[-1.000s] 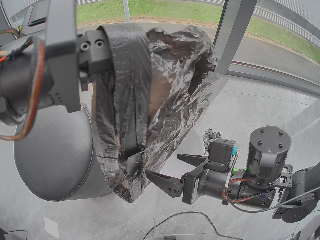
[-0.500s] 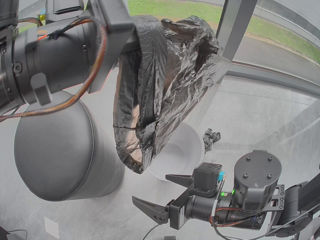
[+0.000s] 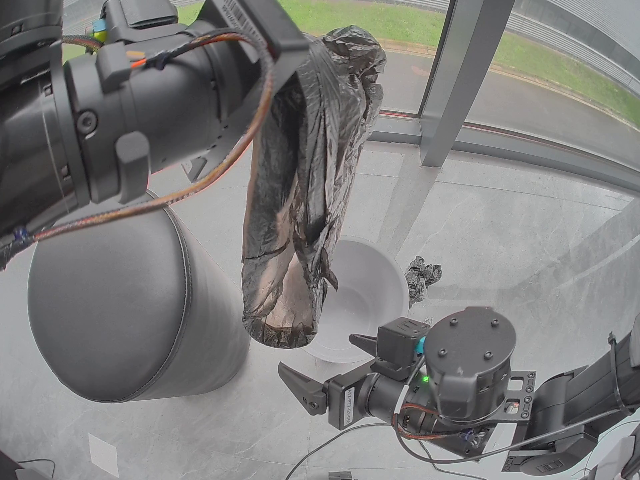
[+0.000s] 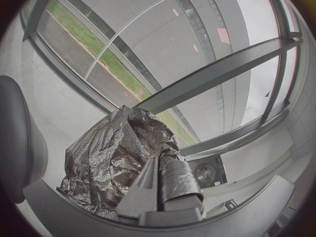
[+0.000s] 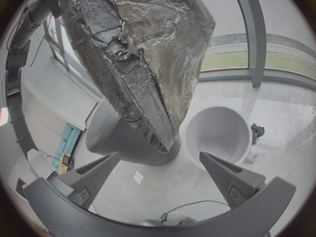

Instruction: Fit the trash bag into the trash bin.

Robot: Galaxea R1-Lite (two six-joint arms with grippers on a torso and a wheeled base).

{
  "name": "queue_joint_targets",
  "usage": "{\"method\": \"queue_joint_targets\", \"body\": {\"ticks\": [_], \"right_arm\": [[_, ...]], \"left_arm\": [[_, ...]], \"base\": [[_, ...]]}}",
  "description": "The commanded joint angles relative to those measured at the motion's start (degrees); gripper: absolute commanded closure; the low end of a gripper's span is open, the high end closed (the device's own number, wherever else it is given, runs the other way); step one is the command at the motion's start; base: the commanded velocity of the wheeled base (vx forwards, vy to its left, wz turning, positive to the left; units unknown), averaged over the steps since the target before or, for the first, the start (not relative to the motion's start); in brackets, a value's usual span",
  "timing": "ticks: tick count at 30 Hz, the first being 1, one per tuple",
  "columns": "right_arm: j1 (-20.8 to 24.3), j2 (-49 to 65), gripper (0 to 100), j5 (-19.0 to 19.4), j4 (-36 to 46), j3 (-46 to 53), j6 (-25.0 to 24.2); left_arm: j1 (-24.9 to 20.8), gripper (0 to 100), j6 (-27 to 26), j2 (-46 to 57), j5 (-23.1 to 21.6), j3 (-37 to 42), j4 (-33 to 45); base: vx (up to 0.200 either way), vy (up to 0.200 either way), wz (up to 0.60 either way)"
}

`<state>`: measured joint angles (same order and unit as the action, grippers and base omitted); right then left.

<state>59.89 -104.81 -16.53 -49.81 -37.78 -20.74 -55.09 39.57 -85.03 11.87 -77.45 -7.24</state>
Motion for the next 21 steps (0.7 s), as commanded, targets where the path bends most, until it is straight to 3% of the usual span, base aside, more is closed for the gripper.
{"method": "queue_joint_targets", "body": {"ticks": [1,8,14,21], "right_arm": [[-0.30,-2.68,0,-1.66,-0.02,-2.12,-0.09],[-2.59,-6.19,0,-2.63,-0.02,-6.87,0.35],[-5.40,-10.15,0,-7.02,-0.02,-10.74,0.70],[-7.86,-12.70,0,-7.02,-0.02,-15.48,1.75]], "left_arm": [[-0.46,100,0.16,-0.66,1.84,-0.07,-0.23],[-2.22,100,0.51,-0.22,3.16,0.28,-0.23],[-2.74,100,0.86,-0.22,3.51,0.54,-0.23],[-3.18,100,1.56,0.74,3.42,0.98,-0.14]], "base": [[0.000,0.000,0.00],[0.000,0.000,0.00],[0.000,0.000,0.00],[0.000,0.000,0.00]]}}
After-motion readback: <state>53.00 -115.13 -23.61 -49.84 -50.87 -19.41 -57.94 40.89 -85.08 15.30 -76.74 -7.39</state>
